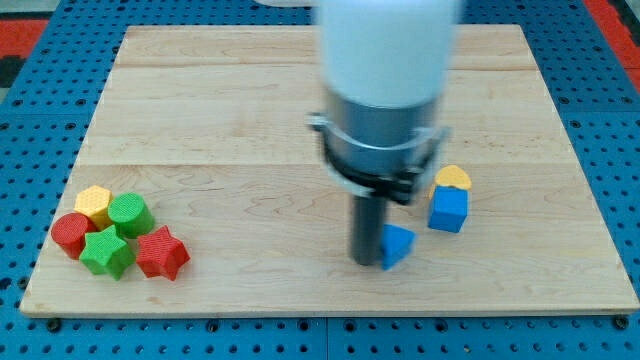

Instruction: Slide the blue triangle closer to the group of blocks

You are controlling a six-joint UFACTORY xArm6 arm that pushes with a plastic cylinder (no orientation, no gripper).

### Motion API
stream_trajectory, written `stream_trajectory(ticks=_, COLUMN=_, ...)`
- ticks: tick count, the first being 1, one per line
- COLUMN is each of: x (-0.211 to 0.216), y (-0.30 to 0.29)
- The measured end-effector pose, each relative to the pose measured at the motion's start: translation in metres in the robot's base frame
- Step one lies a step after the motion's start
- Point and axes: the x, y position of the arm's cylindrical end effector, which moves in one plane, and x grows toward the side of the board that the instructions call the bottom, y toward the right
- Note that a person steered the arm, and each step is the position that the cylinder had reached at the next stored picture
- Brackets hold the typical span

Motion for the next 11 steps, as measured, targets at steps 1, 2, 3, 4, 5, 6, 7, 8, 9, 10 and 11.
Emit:
stream_trajectory(ticks=1, x=0.036, y=0.038)
stream_trajectory(ticks=2, x=0.032, y=0.107)
stream_trajectory(ticks=3, x=0.004, y=0.080)
stream_trajectory(ticks=4, x=-0.001, y=-0.005)
stream_trajectory(ticks=5, x=-0.018, y=-0.042)
stream_trajectory(ticks=6, x=-0.040, y=-0.018)
stream_trajectory(ticks=7, x=-0.041, y=-0.063)
stream_trajectory(ticks=8, x=-0.039, y=-0.093)
stream_trajectory(ticks=9, x=-0.036, y=-0.103)
stream_trajectory(ticks=10, x=-0.027, y=-0.119)
stream_trajectory(ticks=11, x=-0.009, y=-0.104)
